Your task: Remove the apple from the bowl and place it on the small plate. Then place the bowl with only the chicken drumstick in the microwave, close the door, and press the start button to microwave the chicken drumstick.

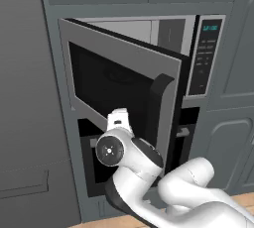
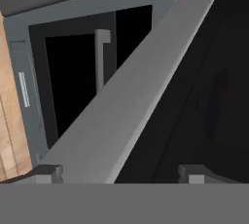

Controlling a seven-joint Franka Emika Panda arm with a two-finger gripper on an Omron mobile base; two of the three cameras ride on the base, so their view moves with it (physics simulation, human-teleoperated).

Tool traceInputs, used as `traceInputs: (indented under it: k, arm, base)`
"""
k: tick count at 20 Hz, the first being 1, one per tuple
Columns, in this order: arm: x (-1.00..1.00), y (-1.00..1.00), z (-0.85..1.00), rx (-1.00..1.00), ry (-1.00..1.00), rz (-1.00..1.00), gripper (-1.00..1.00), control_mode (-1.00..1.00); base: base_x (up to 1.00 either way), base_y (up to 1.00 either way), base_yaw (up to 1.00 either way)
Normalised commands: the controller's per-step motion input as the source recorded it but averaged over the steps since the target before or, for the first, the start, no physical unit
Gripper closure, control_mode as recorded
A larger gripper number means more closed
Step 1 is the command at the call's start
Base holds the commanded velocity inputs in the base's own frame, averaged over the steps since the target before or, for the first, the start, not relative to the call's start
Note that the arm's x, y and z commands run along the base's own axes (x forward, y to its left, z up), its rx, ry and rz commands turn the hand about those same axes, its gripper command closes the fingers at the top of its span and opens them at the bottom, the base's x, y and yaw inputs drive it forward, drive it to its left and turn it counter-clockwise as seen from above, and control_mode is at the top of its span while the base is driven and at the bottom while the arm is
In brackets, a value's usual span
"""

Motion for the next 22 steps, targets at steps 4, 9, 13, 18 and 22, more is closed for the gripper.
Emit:
traceInputs:
  k: [4,9,13,18,22]
  arm:
    - [1.00,-0.99,0.15,0.13,0.02,0.00,-1.00,-1.00]
    - [1.00,-0.72,0.20,0.12,0.00,0.00,-1.00,-1.00]
    - [0.88,-0.49,0.30,0.12,0.03,0.03,-1.00,-1.00]
    - [0.67,-0.23,0.45,0.05,0.08,0.04,-1.00,-1.00]
    - [0.59,-0.01,0.25,0.00,0.05,0.06,-1.00,-1.00]
  base:
    - [0.00,0.00,0.00]
    - [0.00,0.00,0.00]
    - [0.00,0.00,0.00]
    - [0.00,0.00,0.00]
    - [0.00,0.00,0.00]
